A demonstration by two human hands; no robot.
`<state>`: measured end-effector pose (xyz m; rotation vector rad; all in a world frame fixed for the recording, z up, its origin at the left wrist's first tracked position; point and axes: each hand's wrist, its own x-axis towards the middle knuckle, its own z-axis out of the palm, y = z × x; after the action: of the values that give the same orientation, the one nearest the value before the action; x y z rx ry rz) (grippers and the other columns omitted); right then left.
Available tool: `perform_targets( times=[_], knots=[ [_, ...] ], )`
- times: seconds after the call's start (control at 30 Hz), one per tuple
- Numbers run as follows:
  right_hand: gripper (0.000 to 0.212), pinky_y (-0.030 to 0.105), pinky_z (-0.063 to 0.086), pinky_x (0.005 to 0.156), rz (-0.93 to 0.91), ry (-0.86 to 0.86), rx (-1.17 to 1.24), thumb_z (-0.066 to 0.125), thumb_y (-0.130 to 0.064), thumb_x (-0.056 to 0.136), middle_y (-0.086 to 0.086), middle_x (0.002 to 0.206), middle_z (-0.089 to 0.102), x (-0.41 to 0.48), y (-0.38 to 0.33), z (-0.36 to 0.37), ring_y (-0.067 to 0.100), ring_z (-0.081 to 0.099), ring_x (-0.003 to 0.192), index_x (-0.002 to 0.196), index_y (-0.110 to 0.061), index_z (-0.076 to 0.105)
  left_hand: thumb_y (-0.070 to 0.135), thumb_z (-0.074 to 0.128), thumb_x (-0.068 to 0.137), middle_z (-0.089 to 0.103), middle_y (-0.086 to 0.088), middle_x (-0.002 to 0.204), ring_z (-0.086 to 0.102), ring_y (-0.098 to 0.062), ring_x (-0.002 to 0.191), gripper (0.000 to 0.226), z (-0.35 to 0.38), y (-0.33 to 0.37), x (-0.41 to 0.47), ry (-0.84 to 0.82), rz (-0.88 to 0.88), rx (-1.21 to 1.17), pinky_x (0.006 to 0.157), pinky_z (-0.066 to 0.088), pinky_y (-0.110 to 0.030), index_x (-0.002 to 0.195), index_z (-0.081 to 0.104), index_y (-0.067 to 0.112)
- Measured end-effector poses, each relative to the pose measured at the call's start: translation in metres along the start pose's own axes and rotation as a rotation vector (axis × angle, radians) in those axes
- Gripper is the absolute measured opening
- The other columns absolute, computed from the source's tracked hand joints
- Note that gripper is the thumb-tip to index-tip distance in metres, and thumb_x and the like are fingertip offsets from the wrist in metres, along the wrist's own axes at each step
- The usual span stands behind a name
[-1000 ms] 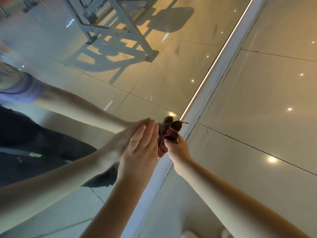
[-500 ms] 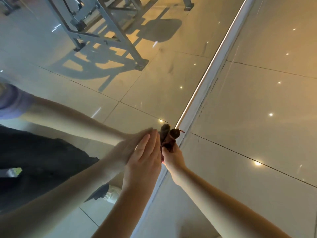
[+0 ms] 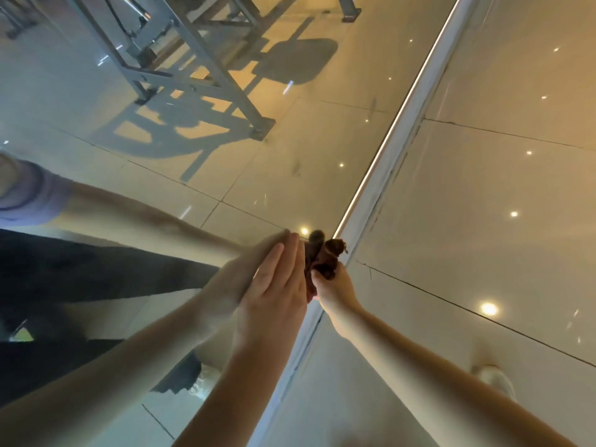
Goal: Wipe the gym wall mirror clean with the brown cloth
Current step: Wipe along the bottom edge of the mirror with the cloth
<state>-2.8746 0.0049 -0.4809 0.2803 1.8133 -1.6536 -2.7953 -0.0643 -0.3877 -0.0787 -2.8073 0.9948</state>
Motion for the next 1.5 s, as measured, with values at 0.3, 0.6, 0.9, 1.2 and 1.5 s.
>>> perform_targets(
  times=[0.3,0.6,0.9,1.2,1.5],
  knots=[
    [0.044,0.011,0.047,0.075,-0.288,0.042,-0.027,0.049,-0.008,0.098,-0.003,0.114,0.064,0.053,-0.052,-0.041,0.006,0.062,0.100,0.139,-0.022,0.044,0.021,0.028,0.090,0.039,-0.019,0.155,0.017,-0.035,0.148,0.058,0.000,0.002,0.020,-0.122,0.006,0.210,0.124,-0.001,-0.046,0.136,0.058,0.001],
    [0.028,0.044,0.051,0.097,-0.103,0.000,0.116,0.052,-0.006,0.095,0.001,0.106,0.065,0.054,-0.059,-0.043,0.023,0.063,0.104,0.108,-0.031,0.054,0.011,0.027,0.095,0.052,-0.018,0.146,0.032,-0.030,0.141,0.050,0.002,0.005,0.045,-0.052,0.010,0.077,0.121,0.010,-0.040,0.137,0.047,-0.008],
    [0.025,0.035,0.052,0.093,-0.084,0.010,0.019,0.048,-0.013,0.100,0.002,0.112,0.064,0.074,-0.069,-0.055,0.020,0.062,0.105,0.124,-0.016,0.048,0.017,0.030,0.086,0.056,-0.018,0.142,0.037,-0.030,0.140,0.057,-0.004,0.004,0.081,-0.086,0.038,-0.008,0.121,0.009,-0.039,0.129,0.062,-0.003],
    [0.030,0.047,0.052,0.097,-0.140,0.069,0.148,0.058,-0.014,0.092,0.008,0.115,0.065,0.124,-0.114,-0.089,0.026,0.063,0.108,0.121,-0.019,0.055,0.001,0.000,0.103,0.054,-0.012,0.146,0.036,-0.025,0.141,0.070,0.001,0.006,0.123,0.055,0.030,0.050,0.120,0.011,-0.037,0.128,0.065,0.001],
    [0.031,0.047,0.052,0.097,0.089,-0.125,0.137,0.053,-0.008,0.095,-0.003,0.107,0.063,0.111,-0.080,-0.073,0.020,0.063,0.105,0.117,-0.030,0.049,0.004,-0.003,0.104,0.056,-0.015,0.143,0.036,-0.027,0.138,0.055,0.008,0.006,0.140,0.040,0.033,0.027,0.119,0.010,-0.038,0.140,0.037,-0.007]
  ],
)
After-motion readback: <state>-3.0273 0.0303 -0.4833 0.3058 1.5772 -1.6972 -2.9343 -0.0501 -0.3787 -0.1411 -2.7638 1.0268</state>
